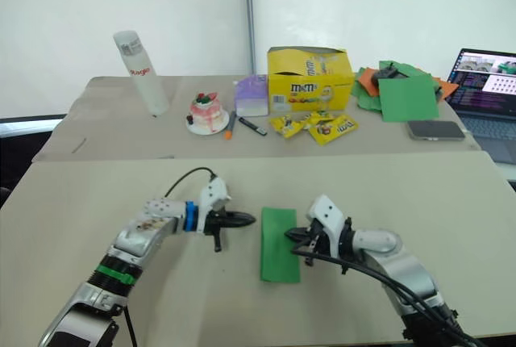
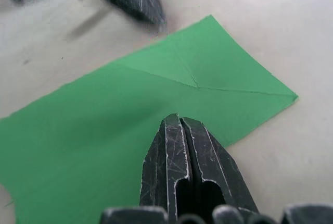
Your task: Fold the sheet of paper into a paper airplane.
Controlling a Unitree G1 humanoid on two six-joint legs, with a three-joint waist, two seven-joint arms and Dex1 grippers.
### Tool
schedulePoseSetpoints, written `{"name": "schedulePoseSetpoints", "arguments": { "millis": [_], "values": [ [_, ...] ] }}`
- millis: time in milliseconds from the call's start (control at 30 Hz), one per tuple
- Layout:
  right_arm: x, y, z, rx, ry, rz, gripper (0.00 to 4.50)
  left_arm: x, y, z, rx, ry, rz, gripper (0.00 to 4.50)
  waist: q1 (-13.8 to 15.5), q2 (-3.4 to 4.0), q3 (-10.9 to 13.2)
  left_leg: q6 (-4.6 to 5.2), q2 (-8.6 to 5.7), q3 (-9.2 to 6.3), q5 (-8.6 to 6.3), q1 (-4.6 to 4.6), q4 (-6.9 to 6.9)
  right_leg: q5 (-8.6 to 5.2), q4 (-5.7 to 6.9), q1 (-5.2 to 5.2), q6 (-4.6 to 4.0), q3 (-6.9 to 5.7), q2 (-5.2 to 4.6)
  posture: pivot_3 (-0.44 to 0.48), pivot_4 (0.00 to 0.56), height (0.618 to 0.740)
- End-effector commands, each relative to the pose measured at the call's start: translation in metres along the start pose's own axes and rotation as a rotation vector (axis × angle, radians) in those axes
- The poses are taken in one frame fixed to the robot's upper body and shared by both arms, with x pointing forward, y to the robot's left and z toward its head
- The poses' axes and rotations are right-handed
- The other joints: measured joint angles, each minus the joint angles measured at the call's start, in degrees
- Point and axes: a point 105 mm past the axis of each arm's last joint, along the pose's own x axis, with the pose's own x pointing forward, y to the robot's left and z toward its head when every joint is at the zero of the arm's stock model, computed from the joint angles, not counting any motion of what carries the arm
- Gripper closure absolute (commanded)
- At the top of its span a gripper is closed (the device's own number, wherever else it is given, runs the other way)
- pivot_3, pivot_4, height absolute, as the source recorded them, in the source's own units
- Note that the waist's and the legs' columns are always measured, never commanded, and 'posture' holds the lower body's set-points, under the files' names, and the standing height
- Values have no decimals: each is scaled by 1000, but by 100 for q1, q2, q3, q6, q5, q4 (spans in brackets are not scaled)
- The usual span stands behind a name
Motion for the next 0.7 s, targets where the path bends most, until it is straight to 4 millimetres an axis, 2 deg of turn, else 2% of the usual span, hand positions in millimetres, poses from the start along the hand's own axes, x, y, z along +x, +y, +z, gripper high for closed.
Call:
{"name": "schedulePoseSetpoints", "arguments": {
  "millis": [33,167,267,433,533,700],
  "values": [
    [1,-3,-16,-39,97,-17,4500,-1,0,32,68,-108,-37,4464,10,0,0,0,-1,0,0,0,0,0,-1,1,0,0,-1,0,150,740],
    [1,-3,-17,-69,120,-19,4500,15,3,50,110,-157,-65,4464,45,-6,-2,-1,-4,1,0,2,1,0,-3,6,0,-1,-1,0,150,740],
    [1,-3,-18,-78,128,-24,4500,36,-10,51,151,-122,-161,4464,39,-10,-3,-1,-5,2,0,3,1,0,-5,9,0,-2,-1,0,150,740],
    [-2,-5,-17,-80,125,-57,4500,62,-27,18,172,38,-234,4464,37,-10,-4,-1,-5,3,0,3,0,0,-5,9,0,-1,0,0,150,740],
    [-6,-7,-11,-62,97,-84,4500,60,-32,-1,132,106,-254,4464,38,-11,-3,-1,-5,3,0,2,0,0,-5,8,0,0,1,0,150,740],
    [-10,-11,-1,-58,60,-112,4500,49,-34,-22,124,178,-238,4464,52,-10,-3,0,-6,0,0,2,1,0,-7,10,0,-2,-3,0,150,740]
  ]
}}
